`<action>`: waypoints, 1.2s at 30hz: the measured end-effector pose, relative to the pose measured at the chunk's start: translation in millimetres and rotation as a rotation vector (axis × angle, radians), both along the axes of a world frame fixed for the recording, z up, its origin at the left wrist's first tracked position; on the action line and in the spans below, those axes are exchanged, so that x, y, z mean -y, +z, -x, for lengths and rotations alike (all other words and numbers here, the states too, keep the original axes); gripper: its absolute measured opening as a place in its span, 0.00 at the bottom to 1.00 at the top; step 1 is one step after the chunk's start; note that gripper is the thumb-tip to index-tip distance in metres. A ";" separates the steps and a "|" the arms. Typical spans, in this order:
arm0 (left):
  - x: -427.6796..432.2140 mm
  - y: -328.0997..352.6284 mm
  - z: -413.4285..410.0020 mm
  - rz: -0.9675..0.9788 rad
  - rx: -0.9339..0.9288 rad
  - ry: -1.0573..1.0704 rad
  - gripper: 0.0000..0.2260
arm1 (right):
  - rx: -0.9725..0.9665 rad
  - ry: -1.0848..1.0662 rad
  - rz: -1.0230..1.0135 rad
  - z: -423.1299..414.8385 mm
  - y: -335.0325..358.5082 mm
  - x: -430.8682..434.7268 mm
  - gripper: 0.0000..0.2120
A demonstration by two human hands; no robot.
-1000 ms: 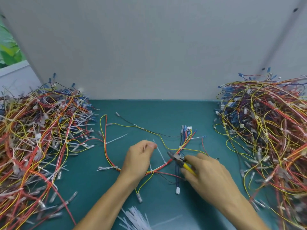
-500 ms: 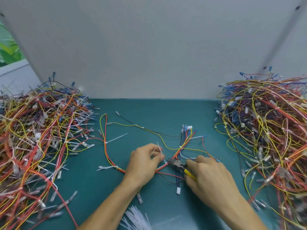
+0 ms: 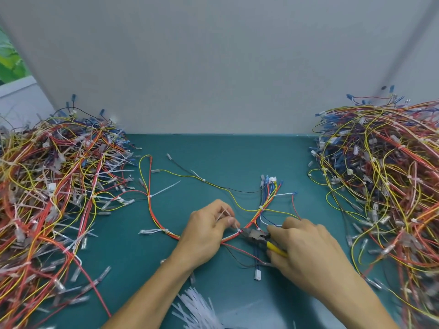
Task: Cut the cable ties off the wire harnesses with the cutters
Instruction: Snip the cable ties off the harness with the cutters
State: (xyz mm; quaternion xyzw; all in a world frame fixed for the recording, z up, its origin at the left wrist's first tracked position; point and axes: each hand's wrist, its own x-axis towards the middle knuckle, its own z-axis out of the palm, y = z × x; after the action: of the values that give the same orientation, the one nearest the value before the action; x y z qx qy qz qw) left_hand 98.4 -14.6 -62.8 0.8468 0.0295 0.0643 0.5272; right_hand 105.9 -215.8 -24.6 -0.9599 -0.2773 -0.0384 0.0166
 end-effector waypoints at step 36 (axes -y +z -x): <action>-1.1 -1.4 -0.3 0.012 0.029 -0.037 0.08 | 0.018 -0.002 0.155 -1.4 -3.0 -11.4 0.06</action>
State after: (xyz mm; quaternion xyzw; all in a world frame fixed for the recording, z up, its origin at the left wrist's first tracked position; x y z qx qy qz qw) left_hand 98.8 -13.5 -64.2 0.8429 0.0066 0.0663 0.5339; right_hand 107.3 -204.4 -27.6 -0.9581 -0.2788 -0.0254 -0.0601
